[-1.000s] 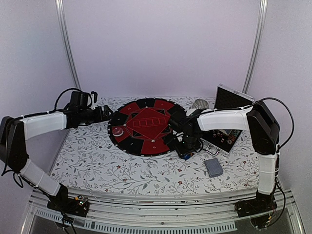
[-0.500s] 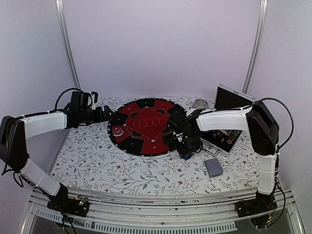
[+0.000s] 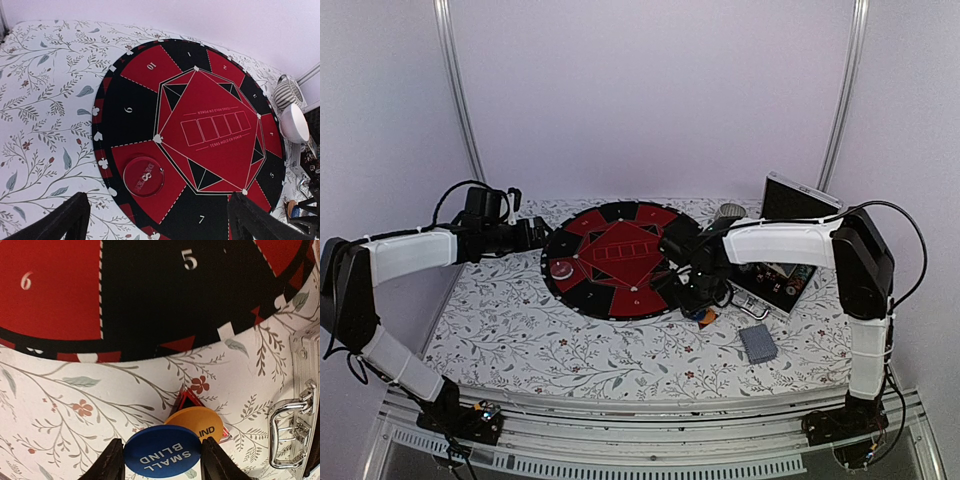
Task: Distribute texas hold em gaming equipment
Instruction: Pick up the small blind button from the center of the board, then place the small blind button at position5.
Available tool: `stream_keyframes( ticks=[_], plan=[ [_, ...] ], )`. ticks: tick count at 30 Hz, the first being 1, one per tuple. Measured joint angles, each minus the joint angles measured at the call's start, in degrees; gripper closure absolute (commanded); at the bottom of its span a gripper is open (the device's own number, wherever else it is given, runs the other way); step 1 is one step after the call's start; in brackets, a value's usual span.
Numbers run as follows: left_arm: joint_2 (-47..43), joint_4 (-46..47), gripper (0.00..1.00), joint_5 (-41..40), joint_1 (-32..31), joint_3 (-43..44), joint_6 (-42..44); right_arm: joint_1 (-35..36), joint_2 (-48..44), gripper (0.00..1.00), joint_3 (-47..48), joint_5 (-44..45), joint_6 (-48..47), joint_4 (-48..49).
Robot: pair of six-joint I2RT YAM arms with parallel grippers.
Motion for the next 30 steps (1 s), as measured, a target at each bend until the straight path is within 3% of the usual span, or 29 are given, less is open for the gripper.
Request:
stream_keyframes(
  ticks=[9,15,30],
  plan=[
    [-0.2,-0.2,0.02,0.0,0.0,0.0,0.3,-1.8,0.6,0.62,13.4,-2.3,-4.4,1.0],
    [-1.7,-1.5,0.02,-0.1,0.0,0.0,1.1,-5.0,6.6,0.63,22.0,-2.6,-7.6,3.4],
    [-4.1,-2.1,0.02,-0.3,0.0,0.0,2.0,-6.4,18.6,0.62,24.7,-3.3,-8.5,2.3]
  ],
)
